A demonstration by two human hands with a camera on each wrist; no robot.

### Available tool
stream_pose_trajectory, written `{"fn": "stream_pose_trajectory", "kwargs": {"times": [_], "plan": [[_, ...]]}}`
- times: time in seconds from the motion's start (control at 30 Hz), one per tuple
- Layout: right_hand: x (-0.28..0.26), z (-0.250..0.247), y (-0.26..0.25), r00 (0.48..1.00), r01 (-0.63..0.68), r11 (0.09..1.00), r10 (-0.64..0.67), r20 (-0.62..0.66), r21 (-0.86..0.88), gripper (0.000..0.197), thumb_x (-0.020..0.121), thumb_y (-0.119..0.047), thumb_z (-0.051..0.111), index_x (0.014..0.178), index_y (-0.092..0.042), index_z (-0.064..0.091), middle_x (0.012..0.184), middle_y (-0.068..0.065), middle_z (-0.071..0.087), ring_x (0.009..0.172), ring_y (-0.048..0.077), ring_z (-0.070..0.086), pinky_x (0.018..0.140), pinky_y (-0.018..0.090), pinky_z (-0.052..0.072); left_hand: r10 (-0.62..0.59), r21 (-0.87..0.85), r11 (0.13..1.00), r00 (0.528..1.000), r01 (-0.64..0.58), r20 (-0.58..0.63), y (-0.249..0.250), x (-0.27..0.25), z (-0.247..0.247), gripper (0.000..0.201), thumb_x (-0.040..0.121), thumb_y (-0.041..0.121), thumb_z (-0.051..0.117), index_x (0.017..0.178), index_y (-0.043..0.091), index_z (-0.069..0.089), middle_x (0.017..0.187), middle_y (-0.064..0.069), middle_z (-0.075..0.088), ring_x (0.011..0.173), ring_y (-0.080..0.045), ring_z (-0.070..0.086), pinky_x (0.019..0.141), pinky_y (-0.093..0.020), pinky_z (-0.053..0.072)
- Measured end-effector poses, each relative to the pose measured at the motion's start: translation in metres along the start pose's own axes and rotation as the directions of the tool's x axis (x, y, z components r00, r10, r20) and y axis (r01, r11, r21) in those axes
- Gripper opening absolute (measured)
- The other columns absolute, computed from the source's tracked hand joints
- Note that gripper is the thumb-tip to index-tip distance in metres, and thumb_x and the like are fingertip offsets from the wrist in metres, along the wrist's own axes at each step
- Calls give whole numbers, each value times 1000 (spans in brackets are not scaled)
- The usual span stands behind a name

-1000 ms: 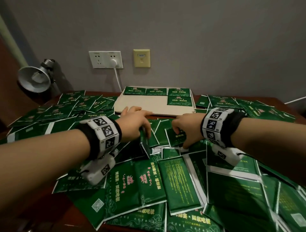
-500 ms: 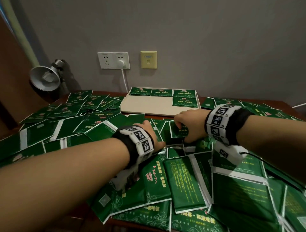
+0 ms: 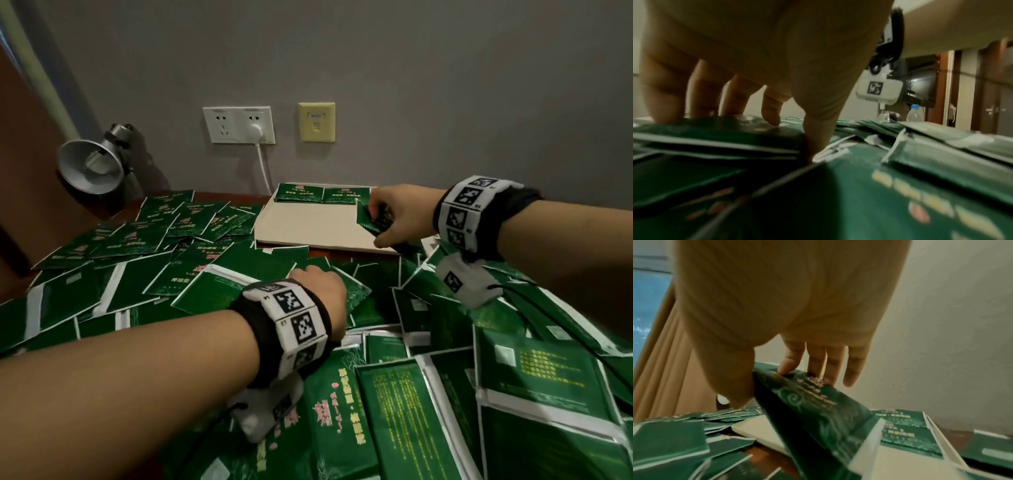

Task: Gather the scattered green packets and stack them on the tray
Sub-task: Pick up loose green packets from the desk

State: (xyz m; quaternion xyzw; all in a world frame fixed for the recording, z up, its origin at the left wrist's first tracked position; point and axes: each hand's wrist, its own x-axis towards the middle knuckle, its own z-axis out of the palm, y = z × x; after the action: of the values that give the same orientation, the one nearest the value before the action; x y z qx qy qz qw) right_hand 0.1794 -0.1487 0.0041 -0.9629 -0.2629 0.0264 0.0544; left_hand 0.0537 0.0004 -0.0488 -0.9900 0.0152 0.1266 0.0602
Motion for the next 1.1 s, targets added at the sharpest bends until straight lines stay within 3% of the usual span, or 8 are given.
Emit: {"fn": "stream_pose_trajectory", "kwargs": {"times": [0.1,0.23,0.5,0.67,0.8,0.87,0.97,1.1], "plan": [[24,-2,6,1000,9,999,-9,4,-45,39,75,-35,78,99,-22,50,85,-4,52,79,22,51,63,29,37,59,-45,997,998,-58,34,-16,10,-20,40,79,35,74,109,14,57,110,-7,59,96,-25,57,72,-31,45],[59,-2,15,1000,1,992,-1,0,-130,39,75,-36,78,97,-22,48,83,-3,51,77,23,50,62,29,36,106,-20,994,988,-108,-111,-61,45,-59,37,76,31,77,98,17,50,99,-4,56,83,-22,52,66,-29,41],[135,18,15,993,14,957,20,114,-290,36,73,-33,75,95,-23,48,90,0,56,70,20,49,51,26,35,112,90,991,977,-97,-182,-129,176,-81,36,73,13,77,94,21,49,110,-7,53,101,-26,46,82,-35,45],[173,34,9,986,40,944,16,169,-326,45,72,-37,78,105,-19,53,101,4,59,85,25,56,65,30,45,169,110,981,982,-159,-86,-128,225,-59,50,74,24,80,118,23,55,122,-5,51,112,-28,45,90,-34,41],[185,51,14,973,-19,919,107,203,-395,54,79,-48,72,115,-11,55,109,8,62,88,25,55,71,31,44,206,134,971,978,-199,-42,-126,233,-48,63,88,31,68,144,28,40,143,-8,41,128,-29,39,105,-38,33],[188,55,18,968,-91,910,176,177,-405,53,81,-48,70,115,-9,59,109,8,64,88,26,58,70,31,45,204,128,972,978,-197,-49,-124,235,-47,66,92,27,63,149,29,31,148,-7,39,132,-28,37,107,-36,31],[187,57,20,968,-162,922,218,125,-352,53,79,-41,75,119,-10,59,111,7,64,101,29,62,74,29,42,194,128,973,981,-192,-3,-124,241,-47,75,91,17,60,151,38,22,146,-10,42,122,-31,50,101,-40,44],[192,63,13,970,-155,906,216,114,-393,55,71,-55,73,108,-17,58,95,-2,66,85,25,66,80,36,55,188,117,973,977,-200,102,-129,247,-48,94,80,-8,57,150,42,20,150,-9,40,125,-32,50,99,-43,47]]}}
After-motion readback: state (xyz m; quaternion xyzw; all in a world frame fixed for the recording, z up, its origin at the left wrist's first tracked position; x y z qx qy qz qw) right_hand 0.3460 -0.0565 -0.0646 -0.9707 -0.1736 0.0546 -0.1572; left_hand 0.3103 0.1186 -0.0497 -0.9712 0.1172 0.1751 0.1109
